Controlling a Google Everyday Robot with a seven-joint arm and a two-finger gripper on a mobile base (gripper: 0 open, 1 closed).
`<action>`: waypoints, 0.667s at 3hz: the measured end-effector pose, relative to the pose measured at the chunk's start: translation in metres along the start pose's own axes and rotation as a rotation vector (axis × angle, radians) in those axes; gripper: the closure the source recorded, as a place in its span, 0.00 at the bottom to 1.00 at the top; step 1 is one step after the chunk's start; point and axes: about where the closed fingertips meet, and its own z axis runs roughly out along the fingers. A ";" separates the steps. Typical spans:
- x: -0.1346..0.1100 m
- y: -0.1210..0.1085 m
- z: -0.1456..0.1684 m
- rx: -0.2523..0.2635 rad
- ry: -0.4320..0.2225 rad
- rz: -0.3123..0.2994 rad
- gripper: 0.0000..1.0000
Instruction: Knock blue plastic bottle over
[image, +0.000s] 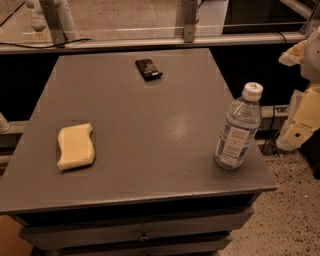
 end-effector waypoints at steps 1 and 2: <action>0.015 0.005 0.004 -0.016 -0.105 0.081 0.00; 0.032 0.011 0.012 -0.039 -0.238 0.175 0.00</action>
Offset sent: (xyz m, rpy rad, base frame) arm -0.0239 -0.0423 -0.0343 0.5198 -0.0024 -0.1660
